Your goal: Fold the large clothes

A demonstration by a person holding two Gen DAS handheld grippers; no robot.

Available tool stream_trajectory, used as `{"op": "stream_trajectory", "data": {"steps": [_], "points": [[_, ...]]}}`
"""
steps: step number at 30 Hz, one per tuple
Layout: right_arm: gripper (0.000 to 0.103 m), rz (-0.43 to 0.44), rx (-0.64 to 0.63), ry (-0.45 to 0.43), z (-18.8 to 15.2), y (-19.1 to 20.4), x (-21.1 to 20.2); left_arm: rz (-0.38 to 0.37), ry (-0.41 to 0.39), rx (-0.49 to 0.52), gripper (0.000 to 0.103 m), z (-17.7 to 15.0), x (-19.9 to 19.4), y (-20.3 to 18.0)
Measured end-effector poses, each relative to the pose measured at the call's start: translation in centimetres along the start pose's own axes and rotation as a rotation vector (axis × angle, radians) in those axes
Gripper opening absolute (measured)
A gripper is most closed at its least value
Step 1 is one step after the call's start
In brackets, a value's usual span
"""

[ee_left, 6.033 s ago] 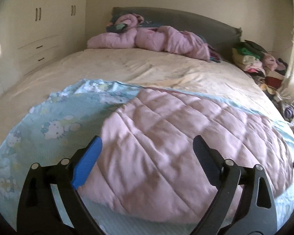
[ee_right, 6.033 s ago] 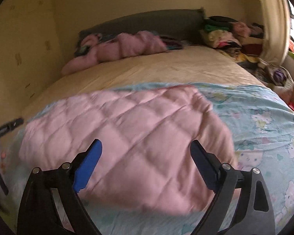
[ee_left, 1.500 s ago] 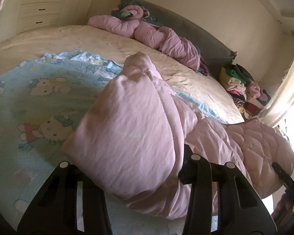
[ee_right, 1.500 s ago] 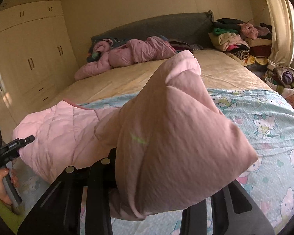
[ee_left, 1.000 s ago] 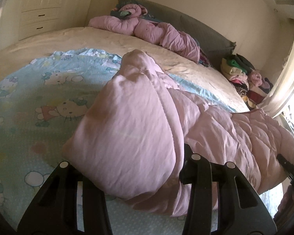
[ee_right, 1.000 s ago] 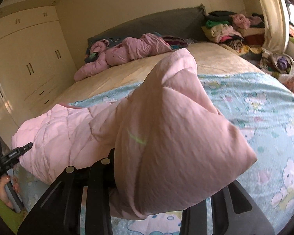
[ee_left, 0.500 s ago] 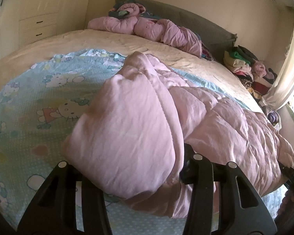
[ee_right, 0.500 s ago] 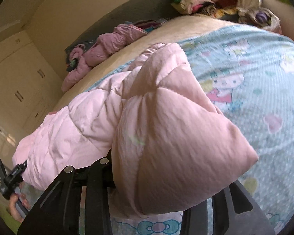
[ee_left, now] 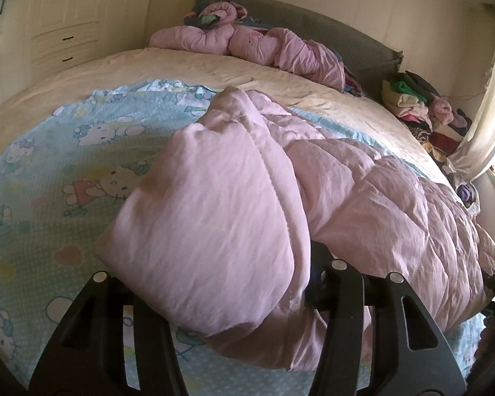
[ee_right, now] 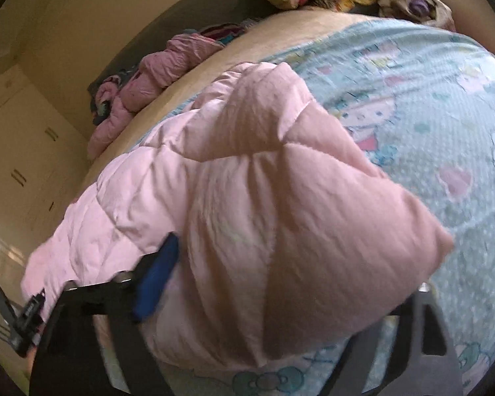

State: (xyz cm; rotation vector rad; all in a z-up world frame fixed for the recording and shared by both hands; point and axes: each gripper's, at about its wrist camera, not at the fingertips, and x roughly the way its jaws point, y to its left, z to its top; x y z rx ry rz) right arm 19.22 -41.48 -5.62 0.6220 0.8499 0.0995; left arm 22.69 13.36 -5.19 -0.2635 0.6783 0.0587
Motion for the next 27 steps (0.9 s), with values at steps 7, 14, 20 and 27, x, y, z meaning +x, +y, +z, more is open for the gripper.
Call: {"op": "stream_trajectory", "data": {"steps": [7, 14, 20, 27], "points": [[0.092, -0.112, -0.034, -0.078, 0.3, -0.4, -4.3, 0.003, 0.008, -0.01, 0.05, -0.1, 0.1, 0.1], [0.092, -0.114, -0.142, -0.127, 0.2, 1.7, -8.1, 0.022, 0.024, -0.036, 0.071, -0.3, -0.5, 1.2], [0.093, -0.068, -0.232, -0.153, -1.1, 4.9, -10.5, 0.079, -0.032, -0.002, 0.093, 0.0, -3.5, 1.0], [0.099, -0.006, -0.329, -0.18, -3.5, 9.3, -13.4, 0.048, -0.103, 0.066, 0.093, -0.5, -9.5, -0.5]]}}
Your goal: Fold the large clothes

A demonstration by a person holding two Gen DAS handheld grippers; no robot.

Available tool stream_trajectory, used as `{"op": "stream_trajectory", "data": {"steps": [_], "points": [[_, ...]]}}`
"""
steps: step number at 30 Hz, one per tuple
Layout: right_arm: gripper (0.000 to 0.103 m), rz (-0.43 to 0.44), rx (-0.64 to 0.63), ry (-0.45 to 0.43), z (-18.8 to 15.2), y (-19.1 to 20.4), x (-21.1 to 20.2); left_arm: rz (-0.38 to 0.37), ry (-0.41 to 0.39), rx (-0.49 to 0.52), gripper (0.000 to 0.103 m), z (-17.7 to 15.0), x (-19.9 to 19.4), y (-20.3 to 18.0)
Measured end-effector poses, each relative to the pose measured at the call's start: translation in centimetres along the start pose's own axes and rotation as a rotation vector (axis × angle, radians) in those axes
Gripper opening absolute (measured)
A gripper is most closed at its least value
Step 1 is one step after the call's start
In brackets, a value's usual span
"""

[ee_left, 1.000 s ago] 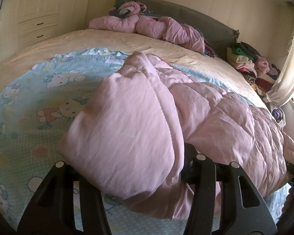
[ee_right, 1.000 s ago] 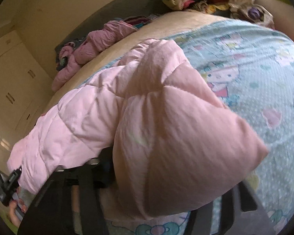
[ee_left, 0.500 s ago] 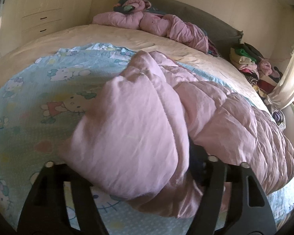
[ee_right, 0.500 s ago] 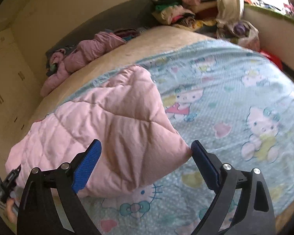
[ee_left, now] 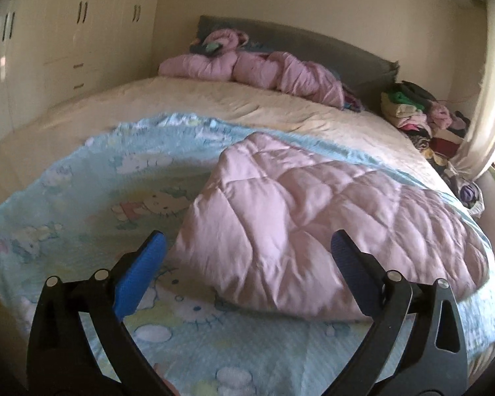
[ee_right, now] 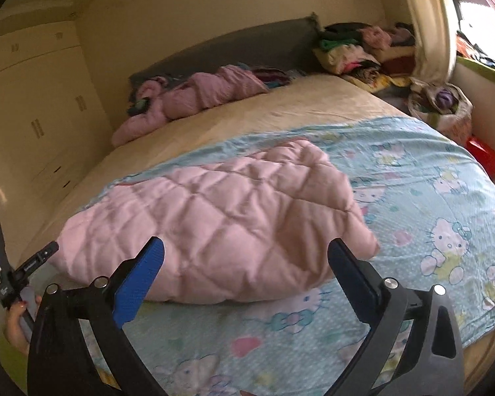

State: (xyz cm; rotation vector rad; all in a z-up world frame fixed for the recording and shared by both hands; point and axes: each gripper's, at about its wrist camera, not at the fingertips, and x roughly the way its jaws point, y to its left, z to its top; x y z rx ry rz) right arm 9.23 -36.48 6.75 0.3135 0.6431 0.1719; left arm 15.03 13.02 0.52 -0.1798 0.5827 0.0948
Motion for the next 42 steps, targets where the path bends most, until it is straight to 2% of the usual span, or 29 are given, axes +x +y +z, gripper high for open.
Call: {"op": "stream_trajectory", "data": {"steps": [6, 16, 19, 29, 42], "points": [[0.099, 0.029, -0.086, -0.026, -1.3, 3.3, -3.2, -0.039, -0.034, 0.046, 0.094, -1.4, -4.8, -1.4], [0.099, -0.029, -0.162, -0.016, -5.1, 4.9, -5.7, -0.108, -0.002, 0.067, 0.094, -5.3, -9.2, -3.8], [0.099, -0.05, -0.181, -0.019, -6.3, 4.9, -6.0, -0.121, 0.003, 0.066, 0.094, -6.2, -9.9, -4.4], [0.099, -0.022, -0.178, 0.045, -9.1, 4.5, -6.0, -0.103, -0.008, 0.1, 0.094, -7.6, -11.3, -5.8], [0.099, -0.005, -0.172, 0.048, -9.3, 4.8, -6.5, -0.1, 0.001, 0.116, 0.094, -7.9, -11.7, -6.1]]}}
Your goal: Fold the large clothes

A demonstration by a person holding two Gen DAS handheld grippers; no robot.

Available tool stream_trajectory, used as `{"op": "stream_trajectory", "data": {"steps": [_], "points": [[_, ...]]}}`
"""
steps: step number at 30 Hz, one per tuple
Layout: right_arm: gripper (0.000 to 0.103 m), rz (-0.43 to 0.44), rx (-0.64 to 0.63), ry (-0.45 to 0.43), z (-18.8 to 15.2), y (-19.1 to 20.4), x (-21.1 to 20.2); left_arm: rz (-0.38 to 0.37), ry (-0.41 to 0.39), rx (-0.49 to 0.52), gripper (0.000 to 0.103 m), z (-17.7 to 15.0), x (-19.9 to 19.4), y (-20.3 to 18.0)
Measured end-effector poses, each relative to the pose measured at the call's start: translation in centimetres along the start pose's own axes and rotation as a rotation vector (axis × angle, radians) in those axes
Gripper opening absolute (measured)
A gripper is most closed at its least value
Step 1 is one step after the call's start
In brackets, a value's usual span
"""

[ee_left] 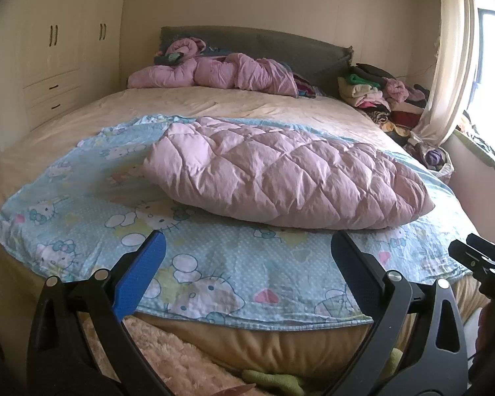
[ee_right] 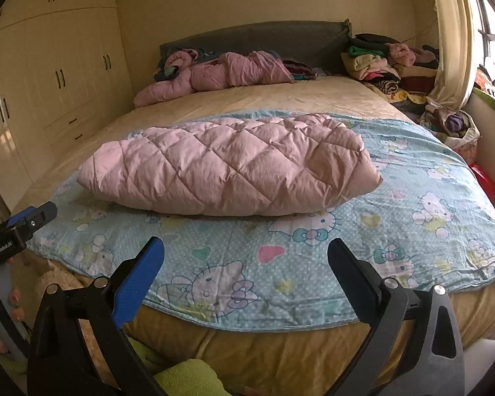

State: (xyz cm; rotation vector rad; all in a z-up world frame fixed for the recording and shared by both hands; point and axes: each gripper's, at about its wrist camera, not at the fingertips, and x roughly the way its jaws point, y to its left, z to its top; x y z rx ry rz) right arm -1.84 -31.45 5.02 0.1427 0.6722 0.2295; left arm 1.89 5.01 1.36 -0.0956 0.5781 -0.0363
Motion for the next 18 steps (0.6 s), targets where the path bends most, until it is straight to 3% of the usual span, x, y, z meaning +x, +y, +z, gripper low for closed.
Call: {"op": "stream_trajectory", "data": {"steps": [18], "points": [[0.099, 0.011, 0.004, 0.01, -0.02, 0.15, -0.08, 0.015, 0.006, 0.001, 0.094, -0.06, 0.1, 0.02]]}}
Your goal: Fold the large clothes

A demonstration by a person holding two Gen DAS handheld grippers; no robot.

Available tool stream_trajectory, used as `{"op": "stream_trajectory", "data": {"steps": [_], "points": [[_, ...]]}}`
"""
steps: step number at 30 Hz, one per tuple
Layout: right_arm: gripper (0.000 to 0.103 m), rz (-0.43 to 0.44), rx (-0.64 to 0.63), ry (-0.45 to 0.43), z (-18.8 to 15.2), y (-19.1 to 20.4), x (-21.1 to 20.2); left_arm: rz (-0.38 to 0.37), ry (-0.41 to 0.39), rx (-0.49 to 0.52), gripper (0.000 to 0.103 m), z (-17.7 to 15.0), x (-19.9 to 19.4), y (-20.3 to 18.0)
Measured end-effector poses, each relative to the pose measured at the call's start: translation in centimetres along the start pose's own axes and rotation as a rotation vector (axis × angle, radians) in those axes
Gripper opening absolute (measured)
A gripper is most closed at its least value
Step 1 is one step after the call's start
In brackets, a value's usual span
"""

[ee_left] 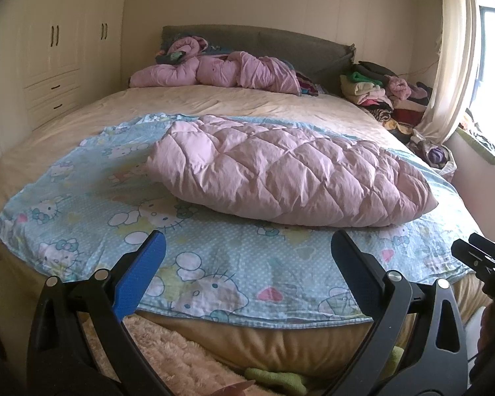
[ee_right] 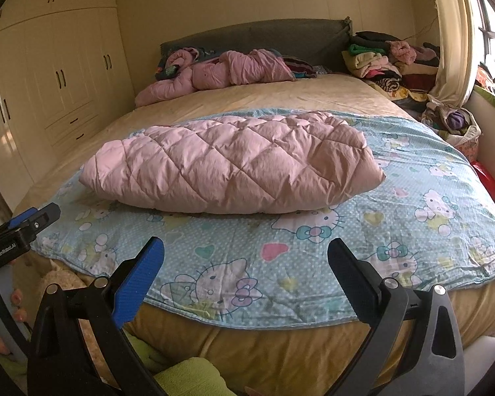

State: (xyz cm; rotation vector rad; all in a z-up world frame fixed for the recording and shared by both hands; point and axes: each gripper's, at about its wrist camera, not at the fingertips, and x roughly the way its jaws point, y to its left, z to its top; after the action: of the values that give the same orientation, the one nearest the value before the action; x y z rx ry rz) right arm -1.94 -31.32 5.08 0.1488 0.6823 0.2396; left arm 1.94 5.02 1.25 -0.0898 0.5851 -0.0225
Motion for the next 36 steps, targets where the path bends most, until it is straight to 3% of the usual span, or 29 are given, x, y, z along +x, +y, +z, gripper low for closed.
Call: {"op": "stream_trajectory", "data": {"steps": [36], "points": [[0.099, -0.001, 0.001, 0.001, -0.19, 0.47, 0.02, 0.015, 0.006, 0.003, 0.094, -0.65, 0.02, 0.33]]}}
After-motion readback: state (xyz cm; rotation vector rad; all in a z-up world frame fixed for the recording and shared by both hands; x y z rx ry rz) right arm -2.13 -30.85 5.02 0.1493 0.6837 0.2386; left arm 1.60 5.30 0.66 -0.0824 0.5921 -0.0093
